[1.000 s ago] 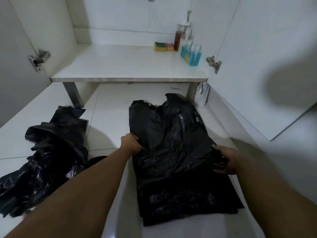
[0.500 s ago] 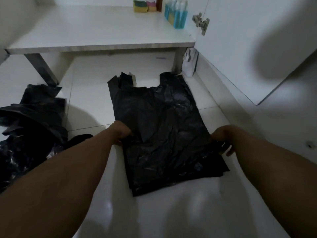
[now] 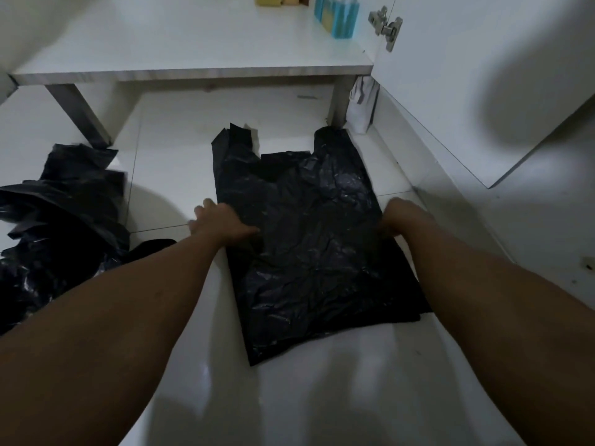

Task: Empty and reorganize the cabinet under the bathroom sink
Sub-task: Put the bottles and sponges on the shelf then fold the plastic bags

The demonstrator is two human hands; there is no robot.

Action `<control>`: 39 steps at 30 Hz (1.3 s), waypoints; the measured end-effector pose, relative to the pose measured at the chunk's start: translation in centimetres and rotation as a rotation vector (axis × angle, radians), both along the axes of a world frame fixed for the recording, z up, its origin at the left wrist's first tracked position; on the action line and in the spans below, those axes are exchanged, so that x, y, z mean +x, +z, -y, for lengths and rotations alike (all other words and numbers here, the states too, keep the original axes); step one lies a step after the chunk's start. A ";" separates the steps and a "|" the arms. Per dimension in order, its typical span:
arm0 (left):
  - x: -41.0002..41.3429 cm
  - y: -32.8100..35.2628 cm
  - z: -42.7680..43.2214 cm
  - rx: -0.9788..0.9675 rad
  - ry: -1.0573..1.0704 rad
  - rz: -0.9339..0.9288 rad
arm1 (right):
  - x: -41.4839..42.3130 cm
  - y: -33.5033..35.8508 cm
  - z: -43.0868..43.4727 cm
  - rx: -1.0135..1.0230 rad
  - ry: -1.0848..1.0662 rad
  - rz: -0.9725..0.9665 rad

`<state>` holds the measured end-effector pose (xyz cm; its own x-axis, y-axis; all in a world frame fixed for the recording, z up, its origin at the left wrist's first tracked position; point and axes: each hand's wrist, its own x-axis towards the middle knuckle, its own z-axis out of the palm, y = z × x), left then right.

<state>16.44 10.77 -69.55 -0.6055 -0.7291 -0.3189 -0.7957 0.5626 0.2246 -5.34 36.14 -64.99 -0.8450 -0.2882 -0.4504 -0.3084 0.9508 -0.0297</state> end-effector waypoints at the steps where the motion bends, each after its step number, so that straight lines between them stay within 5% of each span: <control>1: -0.1 0.0 -0.3 -0.057 -0.057 -0.038 | 0.7 -0.3 1.0 -0.077 0.034 -0.010; 10: -0.4 -2.9 -3.3 0.047 -0.487 0.126 | 3.1 -5.0 2.0 0.023 0.236 0.163; 20: -3.6 -2.0 -0.3 -0.139 -0.422 -0.063 | -0.2 -4.1 5.7 -0.236 0.156 0.094; 30: -9.3 -0.5 5.8 -0.126 -0.383 0.077 | -5.6 -4.6 11.5 -0.353 0.249 -0.132; 39: -11.9 -2.0 6.7 0.054 -0.400 0.225 | -13.1 -8.1 12.4 -0.118 0.173 0.047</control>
